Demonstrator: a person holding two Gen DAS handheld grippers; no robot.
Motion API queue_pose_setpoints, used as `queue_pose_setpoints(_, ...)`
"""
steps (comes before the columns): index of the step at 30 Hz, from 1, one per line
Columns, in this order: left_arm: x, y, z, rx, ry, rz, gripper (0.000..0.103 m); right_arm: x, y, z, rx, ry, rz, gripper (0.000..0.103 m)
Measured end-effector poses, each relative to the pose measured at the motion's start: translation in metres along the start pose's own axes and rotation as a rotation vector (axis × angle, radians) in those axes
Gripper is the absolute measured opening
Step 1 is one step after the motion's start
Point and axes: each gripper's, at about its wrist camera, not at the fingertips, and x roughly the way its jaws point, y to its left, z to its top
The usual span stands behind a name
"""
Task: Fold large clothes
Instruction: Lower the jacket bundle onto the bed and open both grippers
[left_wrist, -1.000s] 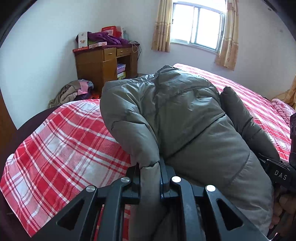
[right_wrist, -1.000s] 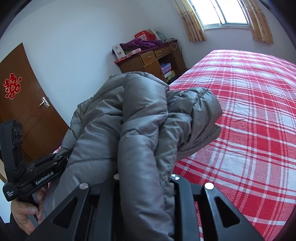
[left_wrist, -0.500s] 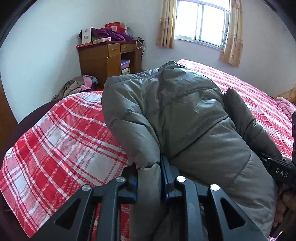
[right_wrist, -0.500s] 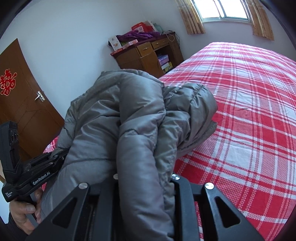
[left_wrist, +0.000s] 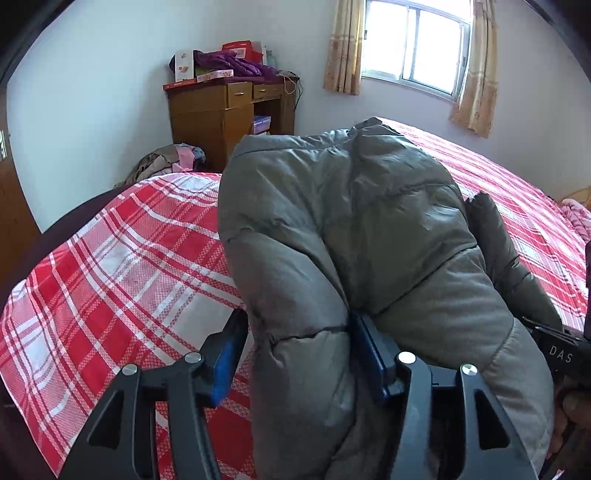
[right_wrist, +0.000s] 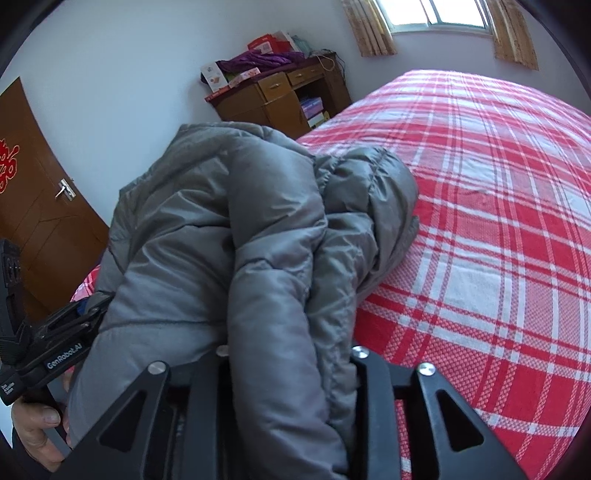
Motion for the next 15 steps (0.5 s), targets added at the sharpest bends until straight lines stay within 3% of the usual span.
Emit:
queue_pose_setpoints(10, -0.003, 0.01, 0.001, -0.051, 0.014, 0.016, 0.073, 0.004, -0.003, -0.002, 0.004, 0.019, -0.029, 0.047)
queue_pose_setpoints(13, -0.025, 0.013, 0.006, -0.078, -0.005, 0.012, 0.073, -0.004, 0.001, 0.0, -0.004, 0.014, -0.087, 0.059)
queue_pose_setpoints(15, -0.051, 0.011, 0.007, -0.074, -0.044, 0.007, 0.073, -0.015, 0.007, 0.0, -0.019, 0.009, -0.113, 0.059)
